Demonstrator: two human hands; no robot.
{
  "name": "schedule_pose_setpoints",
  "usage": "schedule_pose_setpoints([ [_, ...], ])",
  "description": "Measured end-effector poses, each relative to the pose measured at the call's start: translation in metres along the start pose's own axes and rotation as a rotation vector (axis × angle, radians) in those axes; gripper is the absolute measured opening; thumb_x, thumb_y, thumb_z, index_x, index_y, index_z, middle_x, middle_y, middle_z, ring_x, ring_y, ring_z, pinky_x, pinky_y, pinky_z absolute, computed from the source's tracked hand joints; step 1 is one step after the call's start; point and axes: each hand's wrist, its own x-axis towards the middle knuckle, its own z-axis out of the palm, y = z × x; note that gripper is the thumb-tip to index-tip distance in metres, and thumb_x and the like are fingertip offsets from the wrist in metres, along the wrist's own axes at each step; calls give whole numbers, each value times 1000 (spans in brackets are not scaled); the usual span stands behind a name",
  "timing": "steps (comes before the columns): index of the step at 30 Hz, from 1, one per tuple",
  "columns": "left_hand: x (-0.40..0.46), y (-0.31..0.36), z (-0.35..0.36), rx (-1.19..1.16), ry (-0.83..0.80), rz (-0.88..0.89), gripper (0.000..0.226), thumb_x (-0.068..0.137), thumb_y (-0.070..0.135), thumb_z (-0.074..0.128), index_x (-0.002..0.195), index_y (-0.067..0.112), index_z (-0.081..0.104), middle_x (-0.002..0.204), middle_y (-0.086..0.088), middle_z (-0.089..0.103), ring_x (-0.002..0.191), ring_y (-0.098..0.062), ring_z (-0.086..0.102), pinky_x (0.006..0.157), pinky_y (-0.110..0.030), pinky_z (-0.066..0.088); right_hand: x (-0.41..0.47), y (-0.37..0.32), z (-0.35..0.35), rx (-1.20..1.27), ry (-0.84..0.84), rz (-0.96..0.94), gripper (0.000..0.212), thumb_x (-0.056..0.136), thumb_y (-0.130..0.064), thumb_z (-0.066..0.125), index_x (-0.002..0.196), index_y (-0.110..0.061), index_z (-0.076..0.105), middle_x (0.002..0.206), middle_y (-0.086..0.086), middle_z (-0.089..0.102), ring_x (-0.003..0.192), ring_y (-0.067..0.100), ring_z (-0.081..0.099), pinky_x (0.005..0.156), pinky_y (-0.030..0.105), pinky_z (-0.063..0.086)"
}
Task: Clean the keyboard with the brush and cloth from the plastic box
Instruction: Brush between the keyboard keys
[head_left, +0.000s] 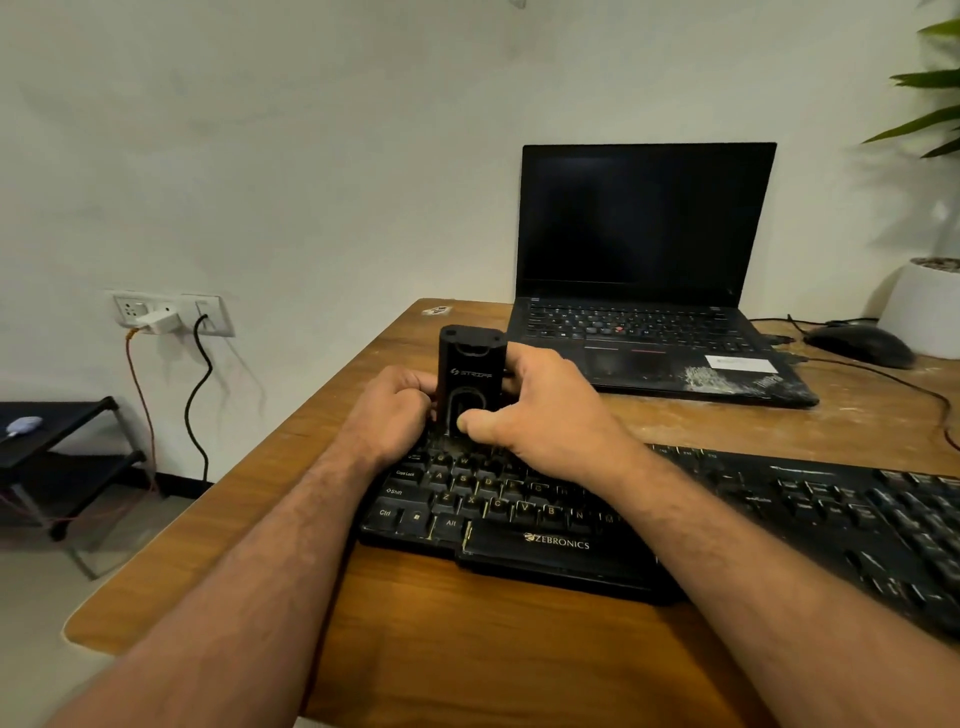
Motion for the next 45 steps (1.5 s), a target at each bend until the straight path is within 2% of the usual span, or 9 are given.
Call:
schedule_pose_setpoints([
  [5, 3, -4, 0, -23, -7, -35, 45, 82, -13, 34, 79, 4, 75, 77, -16, 74, 67, -16, 65, 64, -25, 52, -10, 7, -27, -22, -27, 48, 46, 75, -19, 81, 115, -33, 63, 101, -17, 72, 89, -5, 66, 68, 6, 47],
  [10, 0, 2, 1, 3, -5, -14, 43, 82, -13, 38, 67, 7, 73, 64, -11, 71, 56, -13, 62, 53, -19, 48, -18, -1, -16, 66, -27, 3, 42, 76, -19, 82, 110, -35, 64, 95, -16, 73, 84, -5, 68, 74, 14, 54],
  [14, -5, 6, 2, 68, 82, 67, 26, 85, 16, 50, 70, 2, 67, 71, -16, 68, 63, -17, 57, 52, -15, 46, -12, -9, 8, 95, -40, -42, 43, 78, -15, 79, 115, -29, 65, 90, -14, 71, 70, -8, 64, 58, 9, 47],
  [17, -3, 5, 1, 44, 37, 37, 46, 86, -3, 44, 53, 16, 70, 55, -2, 66, 49, -10, 57, 51, -17, 45, -12, -6, 1, 80, -27, -16, 43, 75, -16, 79, 113, -31, 65, 95, -14, 73, 82, -2, 68, 68, 13, 54],
  [25, 2, -3, -3, 60, -10, -21, 45, 83, -12, 33, 84, 2, 76, 80, -16, 75, 75, -21, 68, 75, -31, 55, -22, 0, -57, 23, -233, 60, 41, 75, -2, 79, 106, -27, 68, 89, -6, 77, 82, 13, 74, 75, 28, 58],
  [34, -3, 4, 1, 126, 52, 22, 43, 89, -5, 44, 58, 15, 66, 51, 13, 63, 51, -1, 56, 53, -10, 44, -17, -14, -8, 45, -109, -25, 45, 75, -13, 80, 113, -33, 64, 93, -18, 72, 72, -15, 63, 64, 7, 46],
  [39, -3, 4, -3, 164, 88, 56, 29, 83, 16, 49, 82, -6, 67, 81, -19, 72, 70, -28, 65, 72, -47, 58, -16, -20, -2, -5, -103, -64, 39, 75, -13, 77, 109, -30, 66, 88, -12, 73, 65, -6, 63, 57, 8, 47],
  [42, -6, 6, -1, 81, 15, 28, 41, 82, -12, 39, 66, 5, 73, 65, -9, 71, 57, -10, 62, 56, -25, 50, -22, -15, -25, -40, -170, -25, 39, 74, -12, 78, 106, -33, 68, 84, -9, 73, 58, -1, 63, 55, 14, 47],
  [45, -3, 3, -3, 51, -11, 19, 51, 73, -9, 35, 57, 19, 74, 67, -10, 72, 63, -14, 64, 64, -24, 50, -27, -11, -44, -61, -203, -19, 37, 74, -9, 79, 102, -31, 70, 84, -6, 74, 60, 2, 66, 55, 17, 51],
])
